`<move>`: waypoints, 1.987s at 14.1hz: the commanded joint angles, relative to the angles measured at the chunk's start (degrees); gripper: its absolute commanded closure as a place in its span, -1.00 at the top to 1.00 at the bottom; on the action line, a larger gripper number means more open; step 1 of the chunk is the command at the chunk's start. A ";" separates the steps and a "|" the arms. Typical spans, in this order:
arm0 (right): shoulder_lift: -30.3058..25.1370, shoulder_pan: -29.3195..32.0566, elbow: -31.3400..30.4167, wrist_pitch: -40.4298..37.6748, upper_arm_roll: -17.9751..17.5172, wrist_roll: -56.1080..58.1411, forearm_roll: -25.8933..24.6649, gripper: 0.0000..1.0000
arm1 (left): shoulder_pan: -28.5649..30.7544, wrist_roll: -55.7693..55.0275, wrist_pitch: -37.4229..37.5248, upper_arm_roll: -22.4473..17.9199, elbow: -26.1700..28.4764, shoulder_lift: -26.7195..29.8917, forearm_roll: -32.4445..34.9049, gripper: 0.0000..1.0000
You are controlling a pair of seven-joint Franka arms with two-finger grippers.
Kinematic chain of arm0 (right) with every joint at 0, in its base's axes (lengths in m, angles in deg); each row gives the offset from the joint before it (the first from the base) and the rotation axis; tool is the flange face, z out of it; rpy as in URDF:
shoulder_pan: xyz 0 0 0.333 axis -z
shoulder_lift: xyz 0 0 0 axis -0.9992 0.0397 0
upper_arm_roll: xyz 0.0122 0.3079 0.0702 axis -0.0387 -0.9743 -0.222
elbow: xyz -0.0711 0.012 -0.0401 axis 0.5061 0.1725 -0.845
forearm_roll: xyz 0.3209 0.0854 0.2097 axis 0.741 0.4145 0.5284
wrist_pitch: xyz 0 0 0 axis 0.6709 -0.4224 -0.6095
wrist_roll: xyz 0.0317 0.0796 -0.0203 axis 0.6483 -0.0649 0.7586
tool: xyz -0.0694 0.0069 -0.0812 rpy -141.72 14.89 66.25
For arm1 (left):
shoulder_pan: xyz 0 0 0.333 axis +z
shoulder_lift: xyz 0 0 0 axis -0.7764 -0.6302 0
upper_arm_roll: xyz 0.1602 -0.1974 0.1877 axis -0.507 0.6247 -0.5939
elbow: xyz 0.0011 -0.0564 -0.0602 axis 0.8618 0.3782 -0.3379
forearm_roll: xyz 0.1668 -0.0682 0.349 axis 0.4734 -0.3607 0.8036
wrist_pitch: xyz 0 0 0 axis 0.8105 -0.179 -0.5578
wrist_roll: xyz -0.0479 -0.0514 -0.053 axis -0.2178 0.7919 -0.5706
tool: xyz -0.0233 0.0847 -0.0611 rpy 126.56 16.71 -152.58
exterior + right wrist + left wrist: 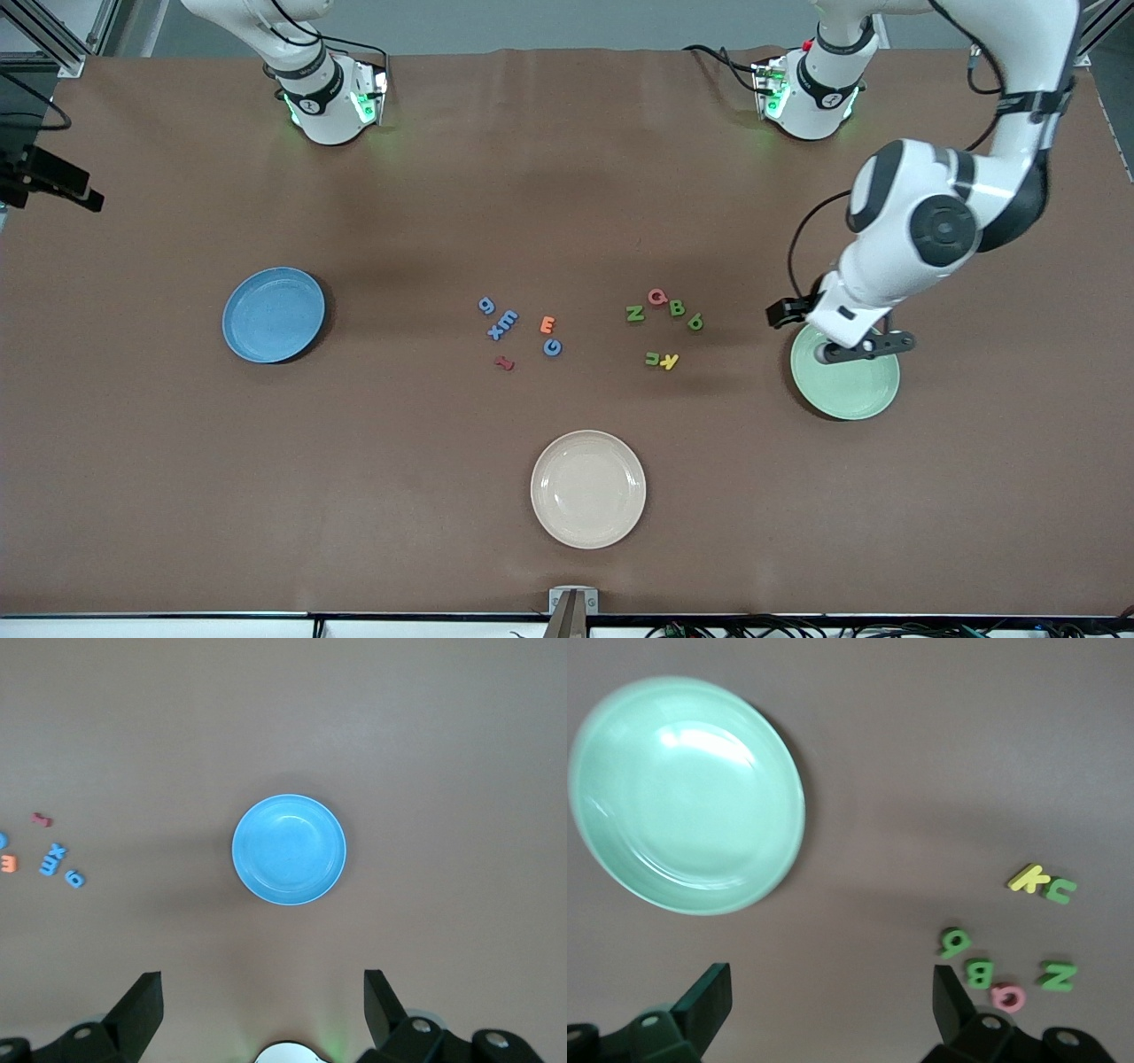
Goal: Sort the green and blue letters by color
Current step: 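Reach the left gripper to the green d while the right gripper reaches blue letters, then grasp the green d with the left gripper while the right gripper grasps blue m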
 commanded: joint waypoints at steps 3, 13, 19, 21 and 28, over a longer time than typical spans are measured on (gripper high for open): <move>10.43 2.27 1.94 3.41 -0.65 1.30 -0.36 1.00 | -4.86 -18.17 -5.21 -0.26 1.20 -5.31 -0.17 0.85; 14.29 -15.12 -6.65 19.21 -0.74 -30.93 6.31 0.99 | -10.14 -41.65 -22.61 -0.43 8.67 -10.15 2.90 0.67; 16.83 -28.40 -17.65 36.98 -0.74 -50.26 7.11 0.38 | -11.29 -47.29 -26.83 -0.34 8.67 -13.66 3.70 0.59; 19.73 -32.53 -17.65 40.14 -0.65 -56.68 6.50 0.38 | -11.29 -47.29 -27.71 -0.43 8.67 -14.45 3.70 0.54; 27.47 -39.39 -17.65 48.32 -0.47 -68.55 5.71 0.38 | -11.37 -47.29 -27.89 -0.34 8.49 -15.60 3.70 0.40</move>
